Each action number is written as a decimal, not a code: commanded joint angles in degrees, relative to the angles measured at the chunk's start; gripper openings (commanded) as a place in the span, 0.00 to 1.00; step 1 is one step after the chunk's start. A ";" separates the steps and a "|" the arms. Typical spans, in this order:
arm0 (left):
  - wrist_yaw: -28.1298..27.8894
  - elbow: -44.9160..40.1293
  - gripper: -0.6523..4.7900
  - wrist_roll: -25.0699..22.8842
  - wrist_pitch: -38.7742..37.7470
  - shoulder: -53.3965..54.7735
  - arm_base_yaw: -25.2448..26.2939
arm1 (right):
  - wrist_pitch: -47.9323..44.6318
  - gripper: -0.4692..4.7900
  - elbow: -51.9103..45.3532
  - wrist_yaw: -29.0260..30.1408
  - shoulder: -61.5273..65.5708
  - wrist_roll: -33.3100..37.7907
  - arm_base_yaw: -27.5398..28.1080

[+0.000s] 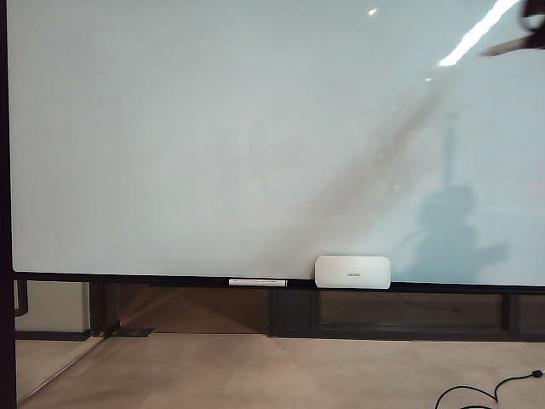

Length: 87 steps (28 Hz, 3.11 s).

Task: Reach to the right to find the marker pen, pick it up, and write the number 15 on the whiteboard.

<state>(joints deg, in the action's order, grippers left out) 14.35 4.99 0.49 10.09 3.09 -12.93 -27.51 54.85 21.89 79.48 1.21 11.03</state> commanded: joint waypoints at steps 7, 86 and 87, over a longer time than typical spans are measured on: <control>-1.66 5.18 0.11 -6.60 4.94 12.87 -0.02 | -8.35 0.09 0.66 -1.55 7.39 0.24 -17.49; -6.67 22.21 0.11 -16.83 11.02 27.12 -1.03 | -4.70 0.09 33.79 -20.46 28.55 1.88 -34.69; -6.64 22.21 0.11 -16.81 11.13 27.12 -1.03 | -4.42 0.09 34.05 -20.48 28.65 1.70 -34.75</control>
<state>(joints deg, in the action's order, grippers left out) 7.73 26.85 -16.08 20.21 30.22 -14.02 -32.64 88.44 1.28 108.22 3.64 -23.46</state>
